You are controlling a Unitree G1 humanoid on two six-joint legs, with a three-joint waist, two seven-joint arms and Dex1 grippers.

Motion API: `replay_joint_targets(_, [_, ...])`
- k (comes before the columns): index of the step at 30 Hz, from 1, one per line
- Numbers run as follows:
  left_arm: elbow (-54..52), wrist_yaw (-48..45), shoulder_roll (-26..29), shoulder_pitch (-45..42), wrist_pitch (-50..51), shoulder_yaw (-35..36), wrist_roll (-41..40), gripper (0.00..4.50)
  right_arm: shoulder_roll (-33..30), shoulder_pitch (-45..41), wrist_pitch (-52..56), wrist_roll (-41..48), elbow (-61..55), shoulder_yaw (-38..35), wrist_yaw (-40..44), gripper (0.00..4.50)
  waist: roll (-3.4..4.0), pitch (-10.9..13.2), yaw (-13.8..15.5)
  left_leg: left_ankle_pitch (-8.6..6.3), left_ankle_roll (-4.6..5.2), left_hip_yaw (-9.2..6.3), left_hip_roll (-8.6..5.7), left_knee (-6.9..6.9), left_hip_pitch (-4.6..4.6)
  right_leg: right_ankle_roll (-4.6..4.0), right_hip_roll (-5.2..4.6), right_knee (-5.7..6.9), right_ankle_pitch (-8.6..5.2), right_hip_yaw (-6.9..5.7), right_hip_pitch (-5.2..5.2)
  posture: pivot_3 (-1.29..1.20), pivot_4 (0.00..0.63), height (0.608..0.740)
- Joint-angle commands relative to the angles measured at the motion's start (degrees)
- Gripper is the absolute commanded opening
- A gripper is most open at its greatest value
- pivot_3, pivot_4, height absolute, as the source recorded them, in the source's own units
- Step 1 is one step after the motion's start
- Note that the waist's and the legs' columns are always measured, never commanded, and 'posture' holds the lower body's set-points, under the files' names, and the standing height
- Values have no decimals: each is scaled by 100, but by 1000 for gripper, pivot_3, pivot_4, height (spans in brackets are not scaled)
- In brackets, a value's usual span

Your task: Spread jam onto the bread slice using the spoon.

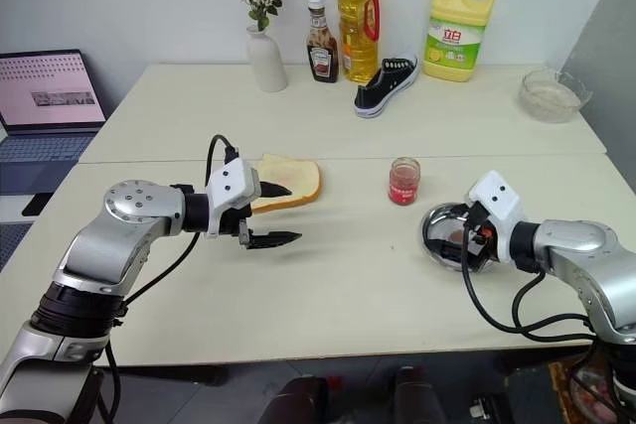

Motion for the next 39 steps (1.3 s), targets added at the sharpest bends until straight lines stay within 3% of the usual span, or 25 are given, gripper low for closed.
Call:
replay_joint_targets(1, [-87, -38, 7, -142, -78, 90, -38, 4500, -51, 3, 37, 105, -253, -279, -32, 4486, 0, 0, 0, 0, 0, 0, 0, 0, 0, 0, 0, 0, 0, 0, 0, 0, 150, 740])
replay_joint_targets(21, [-304, 206, -41, -32, 343, 492, -435, 4500, -80, -143, -71, 36, -163, -135, 96, 4486, 0, 0, 0, 0, 0, -1, 0, 0, 0, 1, 0, 0, -1, 0, 0, 0, 150, 740])
replay_joint_targets(27, [-203, 1128, -250, 324, 802, 1328, -672, 4500, 309, -495, -316, 17, -233, 270, 79, 4486, 0, 0, -24, 0, 0, -1, 2, 0, 2, 3, 0, 2, -2, -2, 0, 0, 150, 740])
replay_joint_targets(34, [788, 2714, -1088, 782, 779, 2222, -658, 4500, 1242, -1370, -736, -296, 221, 1323, 181, 4486, 1, -2, -12, 1, -1, -7, 5, -1, 11, -4, 1, 9, 2, -2, 0, 0, 150, 740])
replay_joint_targets(39, [1212, 3153, -1764, 690, 892, 2499, -980, 4500, 1563, -1631, -959, -505, 586, 1597, 253, 4486, -13, -9, 75, 1, -3, -28, 0, 19, -9, -7, -6, 7, 8, -14, 1, 0, 150, 740])
